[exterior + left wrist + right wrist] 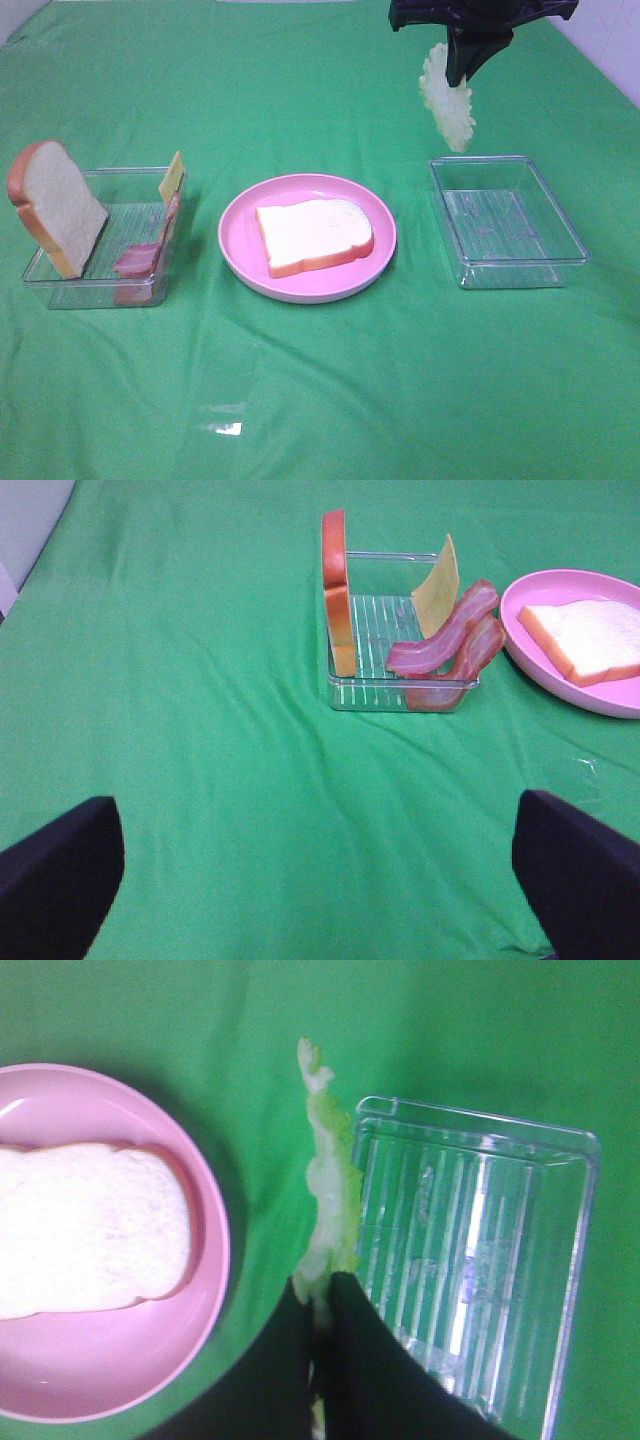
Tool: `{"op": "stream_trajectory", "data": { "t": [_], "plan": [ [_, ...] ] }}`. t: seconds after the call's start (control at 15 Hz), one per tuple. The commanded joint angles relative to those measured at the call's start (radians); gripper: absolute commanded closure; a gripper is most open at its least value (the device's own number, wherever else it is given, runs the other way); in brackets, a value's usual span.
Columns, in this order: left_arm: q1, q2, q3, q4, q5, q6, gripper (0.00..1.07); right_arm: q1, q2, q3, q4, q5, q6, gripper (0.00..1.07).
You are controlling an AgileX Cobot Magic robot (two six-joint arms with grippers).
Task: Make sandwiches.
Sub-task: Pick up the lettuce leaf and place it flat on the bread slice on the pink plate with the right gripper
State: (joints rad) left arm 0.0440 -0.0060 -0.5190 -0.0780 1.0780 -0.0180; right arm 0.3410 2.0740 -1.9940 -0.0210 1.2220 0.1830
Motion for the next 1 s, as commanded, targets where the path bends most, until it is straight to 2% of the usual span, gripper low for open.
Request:
{"op": "stream_trajectory", "data": {
  "t": [0.07, 0.2, 0.53, 0.6, 0.8, 1.0],
  "plan": [
    [0.001, -0.014, 0.002, -0.008, -0.004, 0.002, 0.09, 0.001, -0.006, -0.005, 0.124, 0.054, -0.041, 1.07],
    [0.001, -0.014, 0.002, -0.008, -0.004, 0.002, 0.09, 0.027, -0.001, -0.005, 0.208, 0.019, -0.060, 1.07],
    [0.001, -0.014, 0.002, -0.008, -0.004, 0.002, 0.09, 0.160, 0.051, -0.005, 0.269, -0.069, -0.087, 1.07],
    [0.001, -0.014, 0.002, -0.008, -0.004, 0.002, 0.09, 0.212, 0.087, -0.005, 0.296, -0.106, -0.090, 1.07],
    [0.001, -0.014, 0.002, -0.008, -0.004, 0.002, 0.09, 0.256, 0.141, -0.005, 0.351, -0.142, -0.104, 1.07],
    [0.001, -0.014, 0.002, -0.008, -0.004, 0.002, 0.09, 0.255, 0.188, -0.005, 0.438, -0.150, -0.129, 1.07]
  ]
}}
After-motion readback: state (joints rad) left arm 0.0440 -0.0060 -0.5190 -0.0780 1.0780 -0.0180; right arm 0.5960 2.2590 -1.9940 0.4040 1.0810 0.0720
